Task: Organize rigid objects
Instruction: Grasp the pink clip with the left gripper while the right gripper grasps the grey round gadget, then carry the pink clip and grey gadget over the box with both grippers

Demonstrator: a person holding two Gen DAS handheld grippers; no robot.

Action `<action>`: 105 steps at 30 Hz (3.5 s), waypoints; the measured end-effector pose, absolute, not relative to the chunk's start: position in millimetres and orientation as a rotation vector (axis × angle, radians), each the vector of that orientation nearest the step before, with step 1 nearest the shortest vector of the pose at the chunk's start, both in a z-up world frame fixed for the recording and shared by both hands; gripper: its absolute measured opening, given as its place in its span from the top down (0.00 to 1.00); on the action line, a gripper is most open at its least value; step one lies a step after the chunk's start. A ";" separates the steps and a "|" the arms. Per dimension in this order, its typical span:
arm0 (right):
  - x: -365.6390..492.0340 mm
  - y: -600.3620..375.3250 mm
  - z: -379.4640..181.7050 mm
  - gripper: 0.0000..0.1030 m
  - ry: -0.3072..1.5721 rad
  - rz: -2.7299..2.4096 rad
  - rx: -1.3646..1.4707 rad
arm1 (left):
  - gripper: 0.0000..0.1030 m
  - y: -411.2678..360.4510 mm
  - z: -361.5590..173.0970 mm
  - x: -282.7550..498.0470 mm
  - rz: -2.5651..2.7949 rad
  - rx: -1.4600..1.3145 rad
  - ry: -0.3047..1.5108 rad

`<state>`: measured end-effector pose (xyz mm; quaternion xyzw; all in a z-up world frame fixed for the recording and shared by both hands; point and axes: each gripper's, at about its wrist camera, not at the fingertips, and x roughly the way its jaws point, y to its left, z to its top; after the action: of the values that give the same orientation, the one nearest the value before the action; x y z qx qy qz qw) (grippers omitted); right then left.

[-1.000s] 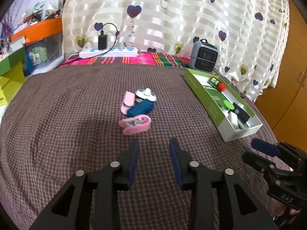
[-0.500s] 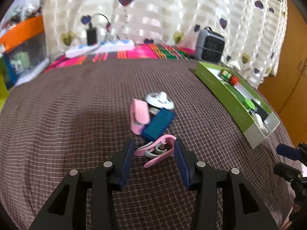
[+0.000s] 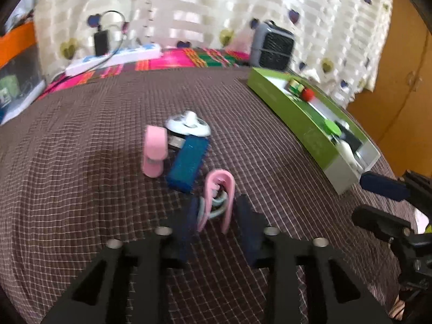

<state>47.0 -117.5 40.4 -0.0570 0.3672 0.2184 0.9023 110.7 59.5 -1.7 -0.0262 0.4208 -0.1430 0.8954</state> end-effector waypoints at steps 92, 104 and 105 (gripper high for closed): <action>95.8 -54.8 47.4 0.69 0.748 0.550 -0.134 | 0.78 86.3 28.1 51.5 -0.153 -0.212 0.717; 60.1 -85.3 60.0 0.69 0.709 0.558 -0.091 | 0.78 53.1 45.4 27.3 -0.189 -0.160 0.698; 58.1 -88.5 61.9 0.69 0.704 0.556 -0.086 | 0.78 50.4 46.9 27.0 -0.194 -0.159 0.696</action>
<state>58.1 -88.5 61.9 -0.0414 0.3401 0.2685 0.9003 27.0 50.4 46.9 -0.0775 0.3399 -0.0949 0.9324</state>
